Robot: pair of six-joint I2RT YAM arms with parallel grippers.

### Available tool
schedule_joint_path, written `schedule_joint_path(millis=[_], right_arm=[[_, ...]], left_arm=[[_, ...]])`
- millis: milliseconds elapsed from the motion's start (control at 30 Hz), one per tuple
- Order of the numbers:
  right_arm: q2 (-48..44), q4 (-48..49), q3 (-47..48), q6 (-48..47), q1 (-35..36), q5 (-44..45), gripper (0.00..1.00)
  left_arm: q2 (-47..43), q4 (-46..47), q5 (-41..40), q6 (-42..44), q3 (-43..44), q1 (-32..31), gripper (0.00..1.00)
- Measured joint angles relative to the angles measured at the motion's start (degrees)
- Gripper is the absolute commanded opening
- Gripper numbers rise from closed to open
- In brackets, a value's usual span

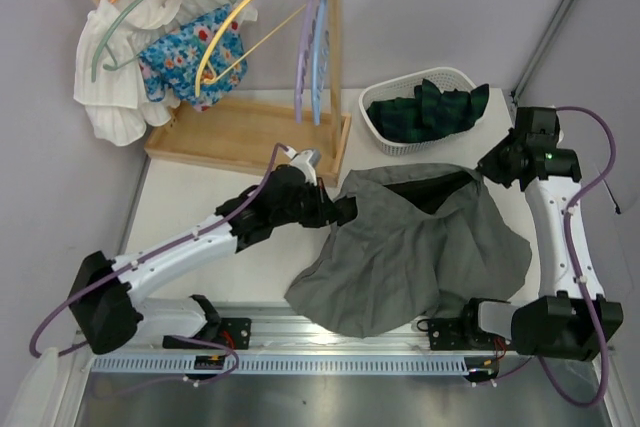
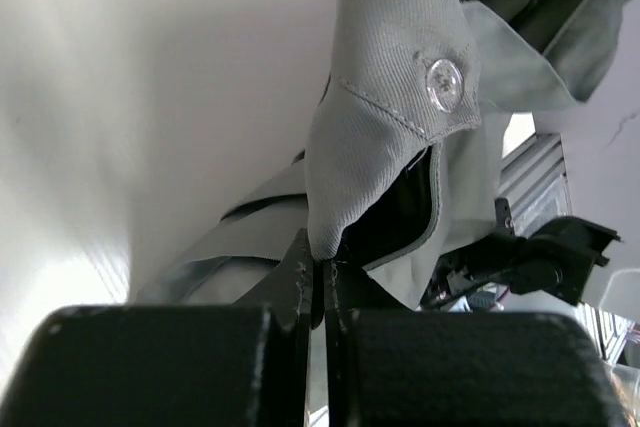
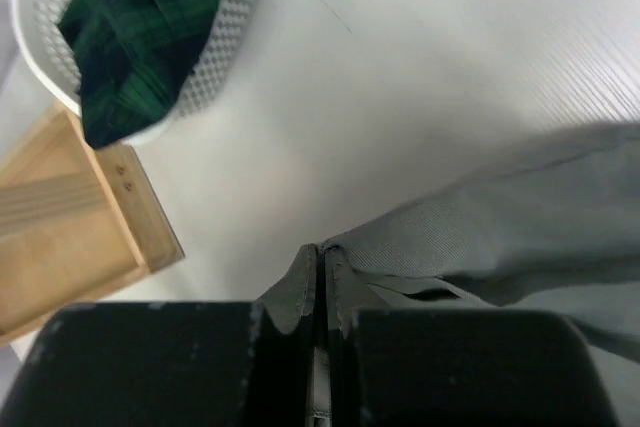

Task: Place the skirt on the hanger
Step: Move the skirt to the center of the board

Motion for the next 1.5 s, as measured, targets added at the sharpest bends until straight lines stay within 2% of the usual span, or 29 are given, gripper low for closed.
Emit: schedule_joint_path(millis=[333,567,767,967,1067,1133,1167,1233,1300,1333,1367,1500], right_arm=[[3.91,19.98,-7.19,-1.05,-2.34,-6.32,0.0],[6.47,25.62,-10.6,-2.43,-2.95,-10.27,0.0],[4.92,27.58,-12.96,-4.55,-2.95,-14.32,0.0],[-2.75,27.28,-17.88,-6.71,-2.95,-15.69,0.0],[-5.99,26.38,-22.49,-7.34,-2.95,-16.0,0.0],[-6.91,25.55,-24.48,-7.74,-2.95,-16.44,0.0],[-7.45,25.09,-25.35,-7.93,-2.95,-16.81,0.0],[-8.87,24.46,-25.94,-8.13,-2.95,-17.68,0.0],[-11.17,24.46,-25.99,-8.39,-2.95,-19.12,0.0],[-13.0,24.52,-25.99,-8.59,-2.93,-19.98,0.0],[-14.8,24.57,-25.99,-8.9,-2.93,-20.55,0.0],[-21.7,24.46,-25.99,-9.68,-2.73,-21.75,0.0]], left_arm=[[9.33,10.47,-5.55,5.6,2.69,0.13,0.0],[11.47,13.27,-7.02,13.97,2.38,0.37,0.0],[4.48,17.68,-3.04,25.22,-4.7,-0.52,0.01],[-6.62,19.58,-1.2,32.92,-12.92,-3.02,0.04],[-9.33,18.53,-1.42,36.13,-14.45,-5.88,0.05],[-10.62,16.76,-1.79,37.9,-14.45,-7.82,0.17],[-11.19,15.93,-2.4,38.51,-14.45,-8.59,0.35],[-12.04,14.21,-3.74,39.21,-14.43,-9.14,0.6],[-12.22,12.55,-5.99,38.77,-14.34,-9.18,0.74],[-12.22,11.41,-7.19,38.56,-14.23,-9.18,0.77],[-12.2,9.66,-8.24,37.9,-13.84,-9.16,0.99],[-12.63,5.62,-10.67,35.78,-10.54,-9.18,0.99]])
